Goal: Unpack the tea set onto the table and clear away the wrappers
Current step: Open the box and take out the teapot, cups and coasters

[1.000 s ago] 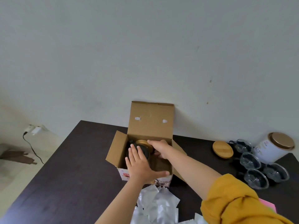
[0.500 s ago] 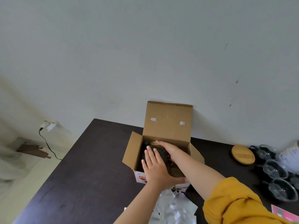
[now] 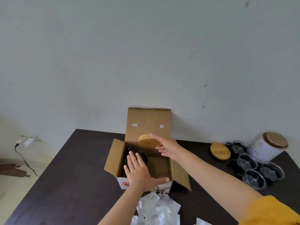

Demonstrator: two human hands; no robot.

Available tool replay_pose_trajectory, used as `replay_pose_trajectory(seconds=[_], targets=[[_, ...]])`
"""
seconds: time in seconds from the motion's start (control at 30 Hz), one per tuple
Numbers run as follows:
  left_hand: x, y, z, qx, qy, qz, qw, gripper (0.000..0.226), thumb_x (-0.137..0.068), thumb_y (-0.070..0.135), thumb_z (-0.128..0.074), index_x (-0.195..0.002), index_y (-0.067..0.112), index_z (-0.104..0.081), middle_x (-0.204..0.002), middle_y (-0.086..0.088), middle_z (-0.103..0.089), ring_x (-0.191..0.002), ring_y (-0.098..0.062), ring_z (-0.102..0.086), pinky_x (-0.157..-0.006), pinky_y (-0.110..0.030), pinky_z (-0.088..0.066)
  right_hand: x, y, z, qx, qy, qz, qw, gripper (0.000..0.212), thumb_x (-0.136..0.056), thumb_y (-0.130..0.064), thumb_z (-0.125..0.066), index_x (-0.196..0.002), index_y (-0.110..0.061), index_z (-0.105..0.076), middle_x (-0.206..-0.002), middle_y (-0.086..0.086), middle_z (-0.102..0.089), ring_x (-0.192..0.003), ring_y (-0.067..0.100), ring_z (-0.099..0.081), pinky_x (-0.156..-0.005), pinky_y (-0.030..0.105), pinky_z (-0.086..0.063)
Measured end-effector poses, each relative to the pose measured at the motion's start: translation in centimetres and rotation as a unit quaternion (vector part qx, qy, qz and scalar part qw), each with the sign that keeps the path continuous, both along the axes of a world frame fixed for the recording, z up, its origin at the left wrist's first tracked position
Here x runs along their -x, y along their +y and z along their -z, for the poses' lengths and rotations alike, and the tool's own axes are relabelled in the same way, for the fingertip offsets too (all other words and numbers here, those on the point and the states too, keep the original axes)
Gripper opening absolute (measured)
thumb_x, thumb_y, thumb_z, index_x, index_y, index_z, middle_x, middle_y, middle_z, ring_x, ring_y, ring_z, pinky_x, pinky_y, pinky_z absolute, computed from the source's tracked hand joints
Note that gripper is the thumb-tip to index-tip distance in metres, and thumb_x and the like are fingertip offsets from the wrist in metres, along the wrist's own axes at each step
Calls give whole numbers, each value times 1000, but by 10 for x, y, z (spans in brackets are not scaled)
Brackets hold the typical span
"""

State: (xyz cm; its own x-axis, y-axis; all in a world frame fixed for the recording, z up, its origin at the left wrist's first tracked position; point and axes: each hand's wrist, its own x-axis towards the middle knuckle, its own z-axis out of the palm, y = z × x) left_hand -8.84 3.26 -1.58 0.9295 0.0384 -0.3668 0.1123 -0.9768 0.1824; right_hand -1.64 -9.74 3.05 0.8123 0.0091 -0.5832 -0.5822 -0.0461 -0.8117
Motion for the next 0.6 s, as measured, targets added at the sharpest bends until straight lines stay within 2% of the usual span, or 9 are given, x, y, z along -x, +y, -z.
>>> replay_pose_trajectory(seconds=[0.1, 0.17, 0.27, 0.3, 0.37, 0.43, 0.6], targets=[[-1, 0, -1, -3, 5, 1, 1000, 161, -31, 103, -32, -144, 4, 26, -151, -17, 33, -141, -34, 26, -116, -52, 4, 16, -36, -5, 49, -60, 32, 996, 89, -59, -67, -74, -125, -12, -51, -115, 6, -61, -111, 22, -58, -101, 39, -46], [-1, -1, -1, -7, 6, 1, 1000, 161, -29, 104, -29, -144, 5, 26, -151, -17, 33, -142, -34, 26, -116, -52, 4, 25, -65, 1, 94, -90, 79, 988, 68, -60, -62, -77, -105, -15, -58, -108, 1, -62, -108, 20, -57, -97, 37, -47], [-2, -2, 0, -15, 1, 3, 1000, 160, -30, 104, -29, -145, 6, 24, -153, -16, 30, -142, -34, 24, -116, -52, 3, 42, -106, 18, 142, -115, 157, 971, 47, -66, -51, -80, -91, -14, -63, -93, -1, -63, -96, 19, -59, -77, 28, -46], [-2, -2, 0, -18, -1, 3, 1000, 159, -31, 104, -30, -146, 7, 24, -153, -16, 30, -143, -34, 23, -116, -52, 2, 48, -118, 26, 171, -110, 166, 965, 49, -66, -52, -80, -89, -12, -63, -90, 1, -64, -92, 19, -60, -71, 28, -46], [-1, -2, 1, -24, -6, 2, 1000, 158, -32, 104, -30, -146, 8, 23, -154, -15, 28, -143, -34, 22, -116, -52, 1, 58, -137, 44, 230, -84, 175, 954, 66, -62, -57, -80, -101, -7, -62, -94, 4, -64, -90, 20, -60, -69, 29, -49], [0, -3, 1, -29, -12, 2, 1000, 157, -33, 103, -30, -147, 8, 22, -155, -14, 27, -144, -34, 20, -116, -52, 0, 67, -151, 62, 278, -61, 172, 943, 78, -58, -60, -80, -111, -6, -59, -102, 4, -63, -97, 22, -59, -76, 33, -52], [0, -5, 0, -36, -7, 1, 999, 158, -31, 103, -29, -146, 7, 22, -155, -15, 27, -144, -33, 21, -116, -51, 0, 83, -165, 97, 349, -69, 156, 922, 84, -57, -58, -81, -118, -6, -55, -116, 8, -54, -121, 29, -43, -86, 37, -47]])
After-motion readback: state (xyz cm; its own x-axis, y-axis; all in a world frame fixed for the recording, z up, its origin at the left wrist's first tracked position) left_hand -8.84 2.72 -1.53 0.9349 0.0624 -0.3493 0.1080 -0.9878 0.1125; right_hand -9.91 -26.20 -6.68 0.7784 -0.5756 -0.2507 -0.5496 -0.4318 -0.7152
